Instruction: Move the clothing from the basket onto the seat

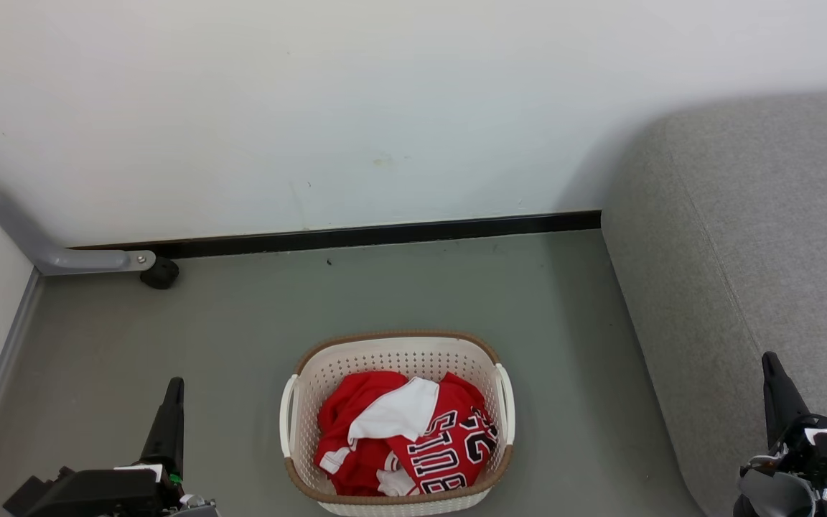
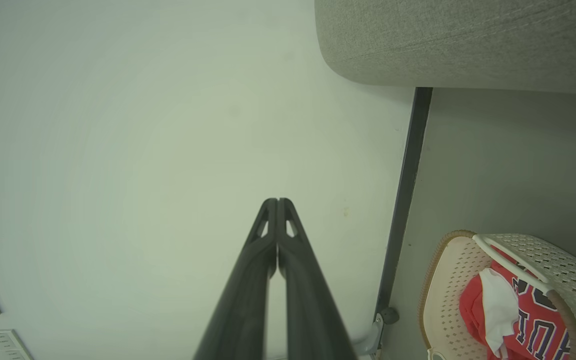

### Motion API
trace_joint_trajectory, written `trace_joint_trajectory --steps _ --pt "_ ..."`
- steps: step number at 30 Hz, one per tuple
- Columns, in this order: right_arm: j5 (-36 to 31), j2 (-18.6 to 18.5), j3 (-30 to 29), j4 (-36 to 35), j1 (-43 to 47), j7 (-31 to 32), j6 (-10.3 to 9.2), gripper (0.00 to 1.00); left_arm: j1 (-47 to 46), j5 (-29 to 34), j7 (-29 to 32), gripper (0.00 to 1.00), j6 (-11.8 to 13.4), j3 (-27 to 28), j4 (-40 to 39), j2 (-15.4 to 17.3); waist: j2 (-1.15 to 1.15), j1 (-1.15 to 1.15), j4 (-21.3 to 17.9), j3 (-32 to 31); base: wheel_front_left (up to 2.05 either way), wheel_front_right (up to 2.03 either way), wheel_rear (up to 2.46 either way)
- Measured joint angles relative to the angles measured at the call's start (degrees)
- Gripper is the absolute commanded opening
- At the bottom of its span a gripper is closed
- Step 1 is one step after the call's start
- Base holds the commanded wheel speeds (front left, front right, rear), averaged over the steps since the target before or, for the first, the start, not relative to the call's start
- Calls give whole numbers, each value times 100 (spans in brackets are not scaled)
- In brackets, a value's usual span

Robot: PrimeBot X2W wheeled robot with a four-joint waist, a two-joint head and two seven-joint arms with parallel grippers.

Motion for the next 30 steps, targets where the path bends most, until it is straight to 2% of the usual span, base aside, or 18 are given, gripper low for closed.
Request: trace_joint_trajectory --steps 30 --pt "0 0 0 0 0 0 0 0 0 0 0 0 0 0 0 0 0 0 0 0 0 0 0"
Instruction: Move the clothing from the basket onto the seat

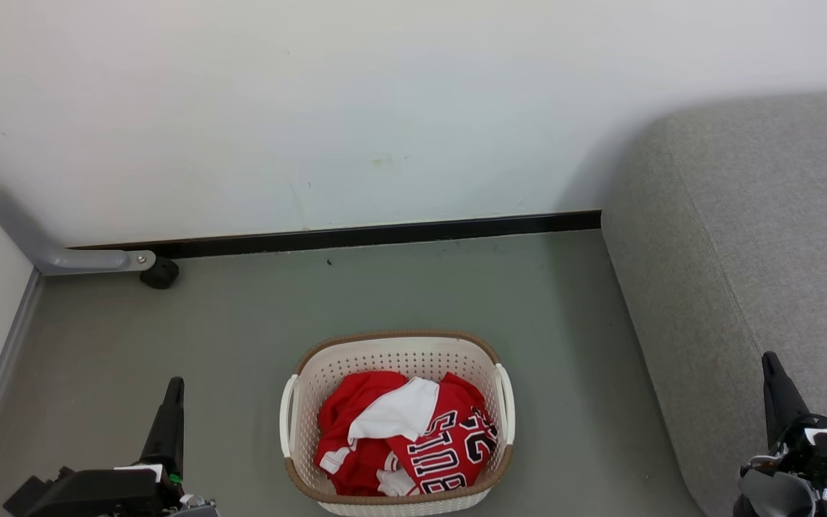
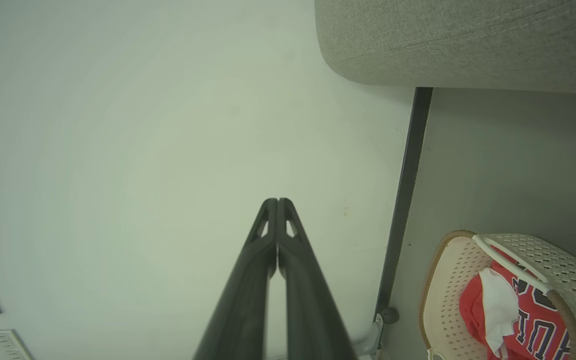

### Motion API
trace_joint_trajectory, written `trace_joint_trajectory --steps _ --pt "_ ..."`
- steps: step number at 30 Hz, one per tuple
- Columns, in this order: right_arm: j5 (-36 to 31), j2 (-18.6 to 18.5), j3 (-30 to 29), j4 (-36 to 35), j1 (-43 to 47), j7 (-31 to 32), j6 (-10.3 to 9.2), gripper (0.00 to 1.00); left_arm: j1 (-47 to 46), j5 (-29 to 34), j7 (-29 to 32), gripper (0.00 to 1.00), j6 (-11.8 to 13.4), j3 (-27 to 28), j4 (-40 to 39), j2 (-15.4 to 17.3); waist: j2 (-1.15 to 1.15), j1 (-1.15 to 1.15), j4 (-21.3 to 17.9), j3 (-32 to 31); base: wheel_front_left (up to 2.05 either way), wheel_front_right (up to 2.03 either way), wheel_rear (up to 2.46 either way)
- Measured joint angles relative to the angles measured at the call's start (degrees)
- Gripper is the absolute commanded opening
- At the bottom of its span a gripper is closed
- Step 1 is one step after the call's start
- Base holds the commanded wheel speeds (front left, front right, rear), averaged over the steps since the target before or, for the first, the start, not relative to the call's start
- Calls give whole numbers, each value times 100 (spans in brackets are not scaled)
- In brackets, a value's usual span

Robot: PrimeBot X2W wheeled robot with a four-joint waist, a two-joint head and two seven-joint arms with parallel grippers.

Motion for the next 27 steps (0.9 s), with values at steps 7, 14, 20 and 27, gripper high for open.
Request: trace_joint_trajectory --steps 7,14,20,27 --pt "0 0 0 0 0 0 0 0 0 0 0 0 0 0 0 0 0 0 0 0 0 0 0" --pt "-2 38 8 155 60 0 -10 0 89 0 -1 0 4 -12 146 -31 0 0 0 0 0 0 0" --pt "-24 91 35 272 166 -1 -12 100 194 1 -19 100 8 -37 269 -59 0 0 -1 9 0 0 0" --pt "-190 70 141 328 24 -57 -12 100 127 74 -166 100 8 -116 330 -54 0 0 -5 16 0 0 0"
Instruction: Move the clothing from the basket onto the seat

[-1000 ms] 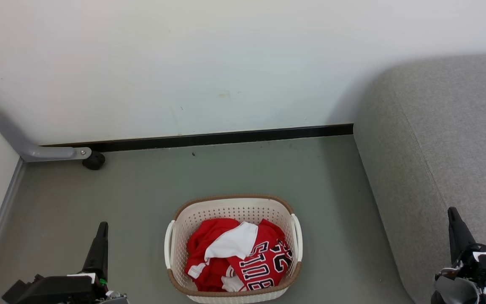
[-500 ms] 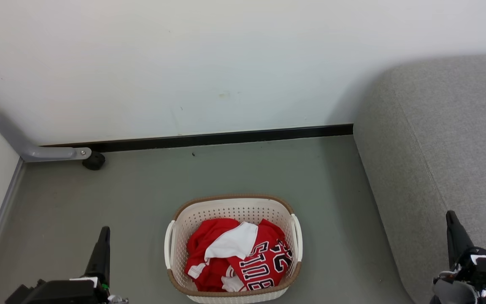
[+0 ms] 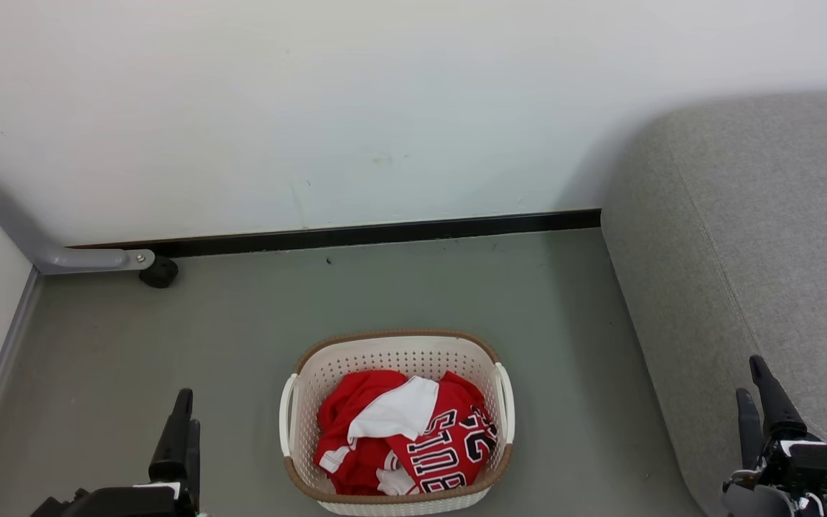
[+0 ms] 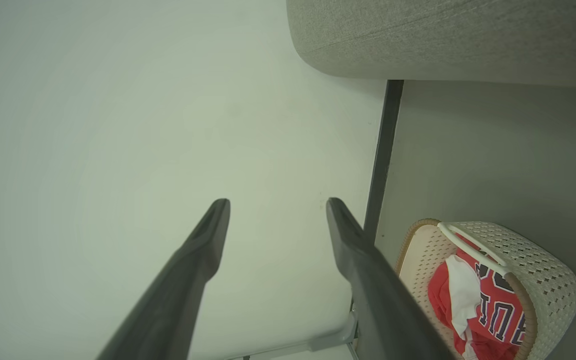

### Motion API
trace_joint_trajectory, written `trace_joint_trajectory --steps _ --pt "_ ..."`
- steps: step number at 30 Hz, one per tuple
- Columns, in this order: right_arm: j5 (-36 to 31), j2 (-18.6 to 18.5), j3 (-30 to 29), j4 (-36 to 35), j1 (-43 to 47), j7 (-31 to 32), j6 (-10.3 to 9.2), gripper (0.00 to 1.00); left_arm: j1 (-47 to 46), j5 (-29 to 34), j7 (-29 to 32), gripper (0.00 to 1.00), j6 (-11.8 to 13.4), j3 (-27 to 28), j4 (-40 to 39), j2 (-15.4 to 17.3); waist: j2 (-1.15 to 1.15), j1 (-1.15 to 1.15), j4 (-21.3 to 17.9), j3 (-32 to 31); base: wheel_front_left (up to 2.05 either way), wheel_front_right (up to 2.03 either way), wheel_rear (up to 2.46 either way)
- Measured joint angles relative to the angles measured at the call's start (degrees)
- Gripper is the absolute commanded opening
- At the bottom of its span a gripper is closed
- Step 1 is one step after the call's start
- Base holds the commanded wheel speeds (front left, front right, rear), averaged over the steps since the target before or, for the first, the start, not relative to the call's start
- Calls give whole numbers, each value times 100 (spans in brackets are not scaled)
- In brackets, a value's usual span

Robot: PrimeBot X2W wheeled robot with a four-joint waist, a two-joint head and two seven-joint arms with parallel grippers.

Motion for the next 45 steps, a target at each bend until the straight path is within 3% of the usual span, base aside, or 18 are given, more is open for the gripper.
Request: trace_joint_trajectory --steps 21,45 --pt "-1076 -348 805 274 -466 -357 1 100 -370 1093 -465 100 0 -613 333 248 0 0 -8 3 0 0 0" --pt "-2993 -859 2345 1060 -1230 -985 4 100 -753 3564 -956 100 204 -1395 630 637 0 0 -21 -28 0 0 0"
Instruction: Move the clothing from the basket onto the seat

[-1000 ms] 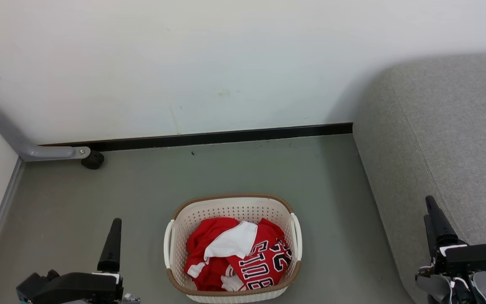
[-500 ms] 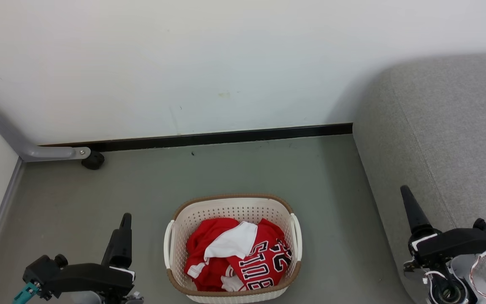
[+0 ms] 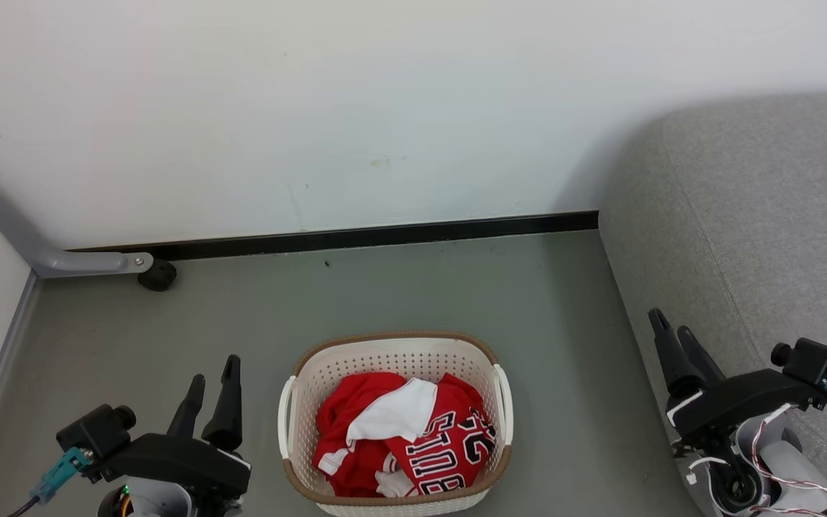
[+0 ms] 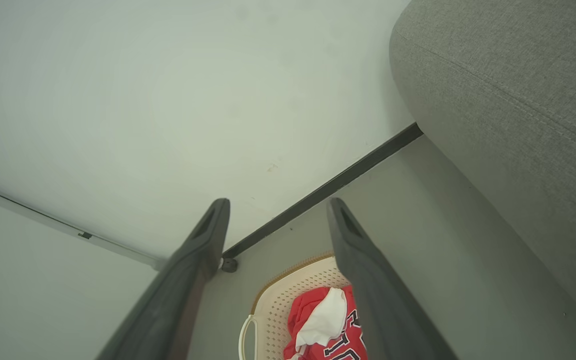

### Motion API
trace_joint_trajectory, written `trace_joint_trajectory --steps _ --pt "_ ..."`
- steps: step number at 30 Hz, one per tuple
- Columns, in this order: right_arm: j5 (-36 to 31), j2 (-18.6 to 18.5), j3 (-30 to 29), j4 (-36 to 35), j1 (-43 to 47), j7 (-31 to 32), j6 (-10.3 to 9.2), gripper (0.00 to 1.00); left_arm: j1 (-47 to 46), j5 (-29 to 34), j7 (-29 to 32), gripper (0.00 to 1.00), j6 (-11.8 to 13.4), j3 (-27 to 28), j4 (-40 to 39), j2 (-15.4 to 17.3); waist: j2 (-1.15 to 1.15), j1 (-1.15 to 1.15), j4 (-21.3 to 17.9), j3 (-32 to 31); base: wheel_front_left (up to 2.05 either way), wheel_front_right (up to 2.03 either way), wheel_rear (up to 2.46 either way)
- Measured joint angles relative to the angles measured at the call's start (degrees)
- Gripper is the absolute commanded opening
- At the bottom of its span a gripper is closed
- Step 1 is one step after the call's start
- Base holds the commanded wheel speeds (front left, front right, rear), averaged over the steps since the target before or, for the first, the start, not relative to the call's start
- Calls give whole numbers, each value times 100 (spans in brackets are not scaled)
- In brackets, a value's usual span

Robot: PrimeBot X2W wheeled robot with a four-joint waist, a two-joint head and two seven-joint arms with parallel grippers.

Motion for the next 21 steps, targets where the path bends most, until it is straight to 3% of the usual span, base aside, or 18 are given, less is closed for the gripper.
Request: trace_joint_trajectory --steps 21 --pt "-1316 -270 931 771 -683 -506 8 100 -310 1885 -432 100 221 -514 205 190 0 0 -27 -10 0 0 0"
